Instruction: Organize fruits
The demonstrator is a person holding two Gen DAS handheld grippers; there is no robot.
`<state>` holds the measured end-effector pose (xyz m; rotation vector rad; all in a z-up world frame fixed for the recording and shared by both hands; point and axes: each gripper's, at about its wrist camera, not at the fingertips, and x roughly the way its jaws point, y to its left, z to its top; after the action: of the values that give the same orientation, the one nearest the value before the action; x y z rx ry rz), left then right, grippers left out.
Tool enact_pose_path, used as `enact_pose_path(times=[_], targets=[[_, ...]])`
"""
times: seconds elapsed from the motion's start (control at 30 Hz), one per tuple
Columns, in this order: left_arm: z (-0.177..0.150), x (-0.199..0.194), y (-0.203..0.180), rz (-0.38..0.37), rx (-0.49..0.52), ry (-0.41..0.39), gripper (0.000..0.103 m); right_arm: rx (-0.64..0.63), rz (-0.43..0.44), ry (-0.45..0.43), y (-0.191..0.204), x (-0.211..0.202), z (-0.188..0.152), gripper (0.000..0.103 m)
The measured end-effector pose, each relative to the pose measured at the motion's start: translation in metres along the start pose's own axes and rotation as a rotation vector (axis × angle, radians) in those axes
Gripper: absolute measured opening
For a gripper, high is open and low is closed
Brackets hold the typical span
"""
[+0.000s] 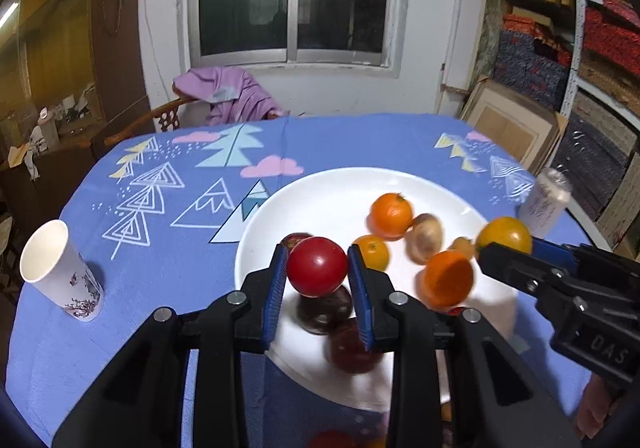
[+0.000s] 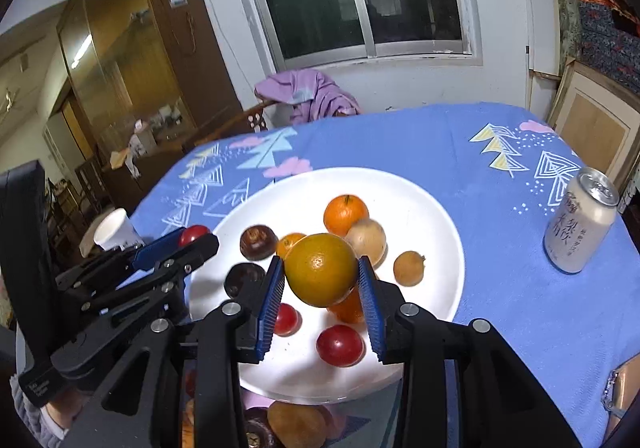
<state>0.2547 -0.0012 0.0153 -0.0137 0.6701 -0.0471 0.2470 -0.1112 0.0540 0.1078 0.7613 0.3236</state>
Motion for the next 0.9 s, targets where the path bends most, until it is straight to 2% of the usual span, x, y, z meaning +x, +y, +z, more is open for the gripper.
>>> enact_pose_path(times=[0.3,0.5,0.63,0.73,0.83,0.9], targets=[[-0.007,0.023,0.021,0.017,-0.03,0.039,0.03,-0.158,-0.022,0.056,0.044,0.027,-0.028,0.038],[-0.01,0.03,0.016,0.021,-0.014,0.055,0.031,-0.162,-0.069,0.061,0.044,0.037,-0.032,0.038],[-0.011,0.029,0.012,0.035,0.001,0.036,0.048,-0.138,-0.063,0.069,0.038,0.037,-0.031,0.039],[-0.011,0.025,0.008,0.044,0.01,0.021,0.056,-0.144,-0.076,0.057,0.037,0.034,-0.029,0.046],[-0.009,0.02,0.008,0.057,0.004,0.002,0.065,-0.16,-0.075,0.048,0.038,0.03,-0.026,0.046],[-0.007,0.016,0.008,0.059,0.002,-0.006,0.066,-0.159,-0.072,0.043,0.039,0.027,-0.025,0.046]])
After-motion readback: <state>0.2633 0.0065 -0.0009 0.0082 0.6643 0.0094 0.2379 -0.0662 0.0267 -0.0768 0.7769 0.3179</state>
